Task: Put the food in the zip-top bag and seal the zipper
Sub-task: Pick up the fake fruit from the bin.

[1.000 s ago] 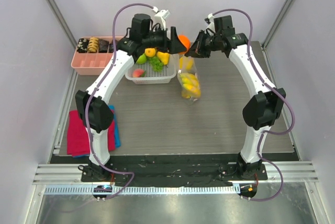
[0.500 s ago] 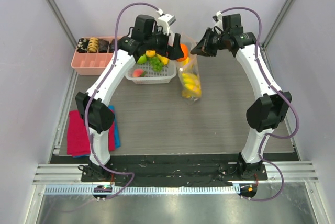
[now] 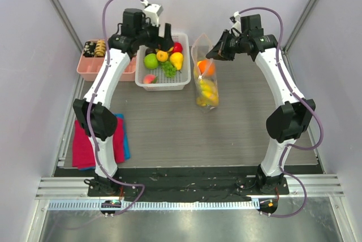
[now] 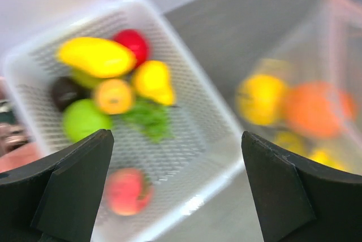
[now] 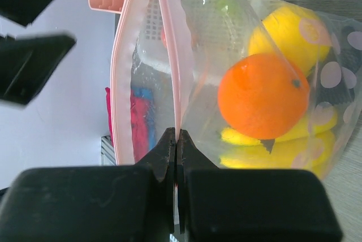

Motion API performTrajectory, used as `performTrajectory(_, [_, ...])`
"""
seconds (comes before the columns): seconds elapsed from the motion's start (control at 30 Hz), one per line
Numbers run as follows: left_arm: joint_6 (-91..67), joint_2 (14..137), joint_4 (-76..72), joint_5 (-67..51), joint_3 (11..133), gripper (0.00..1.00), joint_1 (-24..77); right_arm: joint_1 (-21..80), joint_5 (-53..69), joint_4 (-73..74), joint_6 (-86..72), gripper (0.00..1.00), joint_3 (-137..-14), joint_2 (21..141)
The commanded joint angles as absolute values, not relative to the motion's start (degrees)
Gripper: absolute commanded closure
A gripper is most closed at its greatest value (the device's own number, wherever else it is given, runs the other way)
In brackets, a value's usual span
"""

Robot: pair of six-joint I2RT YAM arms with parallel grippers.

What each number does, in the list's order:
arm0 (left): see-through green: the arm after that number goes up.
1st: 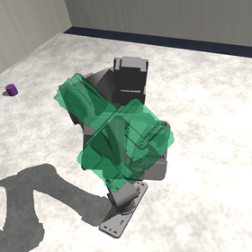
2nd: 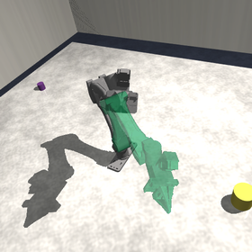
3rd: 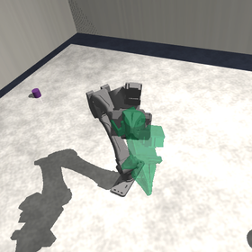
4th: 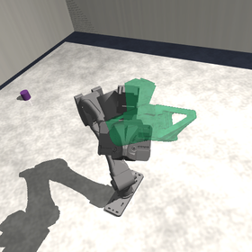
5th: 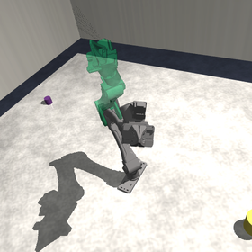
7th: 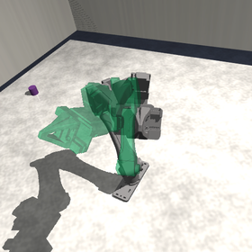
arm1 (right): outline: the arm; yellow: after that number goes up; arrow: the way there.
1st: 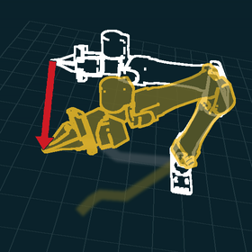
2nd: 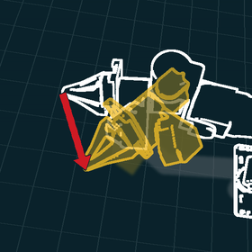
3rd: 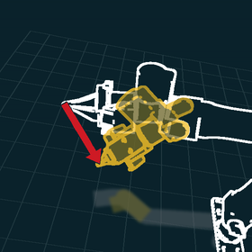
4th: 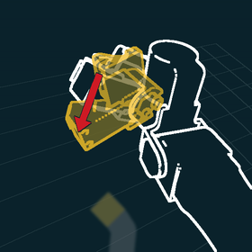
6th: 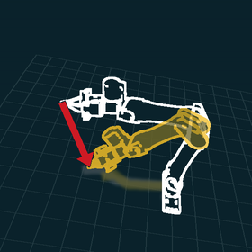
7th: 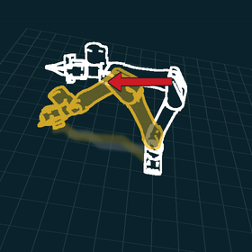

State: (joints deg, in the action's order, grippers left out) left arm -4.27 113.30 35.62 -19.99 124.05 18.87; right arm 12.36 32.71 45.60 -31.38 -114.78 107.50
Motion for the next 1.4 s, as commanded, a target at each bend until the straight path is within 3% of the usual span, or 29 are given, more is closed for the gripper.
performTrajectory(0.0, [11.3, 118.9, 36.8, -10.2, 127.2, 0.01, 17.2, 12.5, 33.6, 44.7, -30.8, 0.99, -118.7, 107.1])
performTrajectory(0.17, [27.3, 121.0, 29.0, -7.1, 119.9, 0.04, 16.6, 12.5, 32.9, 44.7, -30.2, 0.99, -117.7, 107.0])
performTrajectory(0.3, [33.8, 124.6, 31.5, -4.6, 122.1, 0.04, 16.5, 12.5, 32.7, 44.6, -30.2, 0.99, -117.4, 106.9])
performTrajectory(0.6, [23.0, 126.2, 52.0, -12.7, 127.4, 0.04, 16.8, 12.5, 32.6, 44.6, -29.4, 0.99, -116.4, 106.5])
performTrajectory(0.77, [18.8, 128.9, 60.4, -10.8, 130.3, 0.05, 16.9, 12.5, 33.7, 44.5, -30.1, 0.99, -116.3, 107.4])
performTrajectory(0.97, [14.6, 131.3, 62.7, -6.5, 130.8, 0.09, 16.8, 12.6, 34.3, 44.3, -30.5, 0.99, -115.8, 107.6])
performTrajectory(1.37, [11.6, 135.9, 59.2, 3.5, 129.6, 0.07, 18.0, 12.6, 35.2, 43.7, -31.0, 0.99, -114.4, 106.8])
